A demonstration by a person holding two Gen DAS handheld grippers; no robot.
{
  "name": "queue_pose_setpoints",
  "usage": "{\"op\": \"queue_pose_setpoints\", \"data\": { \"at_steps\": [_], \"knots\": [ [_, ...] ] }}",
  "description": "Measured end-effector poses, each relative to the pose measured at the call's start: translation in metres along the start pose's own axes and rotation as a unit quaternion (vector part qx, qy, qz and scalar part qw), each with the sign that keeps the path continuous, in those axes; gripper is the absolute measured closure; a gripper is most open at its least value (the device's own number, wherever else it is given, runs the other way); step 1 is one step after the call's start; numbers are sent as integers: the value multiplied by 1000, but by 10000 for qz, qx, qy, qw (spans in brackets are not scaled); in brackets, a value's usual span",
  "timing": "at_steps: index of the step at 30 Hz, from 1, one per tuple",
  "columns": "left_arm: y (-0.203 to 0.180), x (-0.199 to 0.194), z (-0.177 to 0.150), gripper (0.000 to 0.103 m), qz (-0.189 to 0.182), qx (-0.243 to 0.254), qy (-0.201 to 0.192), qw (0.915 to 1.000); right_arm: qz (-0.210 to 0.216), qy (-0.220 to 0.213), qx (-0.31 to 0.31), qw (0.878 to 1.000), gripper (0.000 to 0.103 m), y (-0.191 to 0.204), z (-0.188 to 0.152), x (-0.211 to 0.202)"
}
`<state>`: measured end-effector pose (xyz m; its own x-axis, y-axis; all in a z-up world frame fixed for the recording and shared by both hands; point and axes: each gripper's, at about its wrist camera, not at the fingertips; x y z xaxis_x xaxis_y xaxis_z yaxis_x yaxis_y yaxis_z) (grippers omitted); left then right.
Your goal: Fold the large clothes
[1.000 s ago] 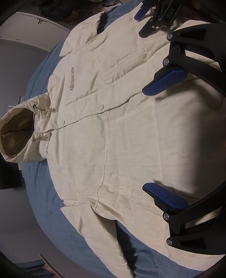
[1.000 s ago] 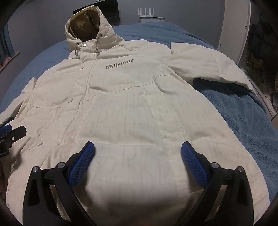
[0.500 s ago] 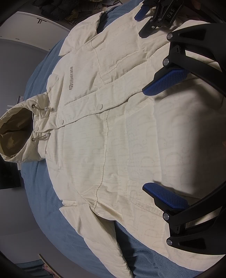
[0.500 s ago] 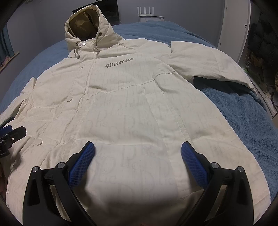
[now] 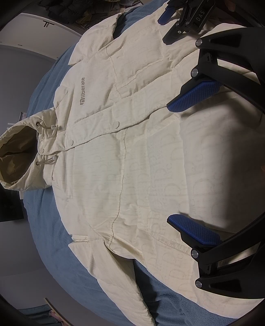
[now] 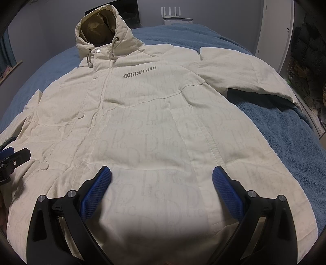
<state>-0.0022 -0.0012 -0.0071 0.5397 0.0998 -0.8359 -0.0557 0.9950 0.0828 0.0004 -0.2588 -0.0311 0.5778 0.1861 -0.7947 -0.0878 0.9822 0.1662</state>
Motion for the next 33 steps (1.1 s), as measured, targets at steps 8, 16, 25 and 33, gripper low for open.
{"op": "queue_pose_setpoints", "data": {
  "at_steps": [8, 16, 25, 33],
  "knots": [
    [2, -1, -2, 6, -3, 0, 13, 10000, 1, 15, 3, 10000, 7, 0, -1, 0],
    [3, -1, -2, 6, -7, -4, 28, 10000, 7, 30, 14, 10000, 7, 1, -1, 1],
    [3, 1, -1, 6, -8, -4, 41, 10000, 18, 61, 22, 10000, 7, 1, -2, 3],
    [2, 4, -2, 6, -8, -5, 56, 10000, 15, 72, 29, 10000, 7, 1, -2, 4]
  ]
}}
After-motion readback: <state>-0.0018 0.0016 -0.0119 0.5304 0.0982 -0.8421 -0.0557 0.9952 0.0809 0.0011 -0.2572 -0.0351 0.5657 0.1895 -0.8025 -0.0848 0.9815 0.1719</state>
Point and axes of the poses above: each gripper's, at about its wrist camera, not at the fingertips, and x roughly the way its jaws point, y to its left, z to its top, and after that the axes turned 6 degrees about z, right-handed
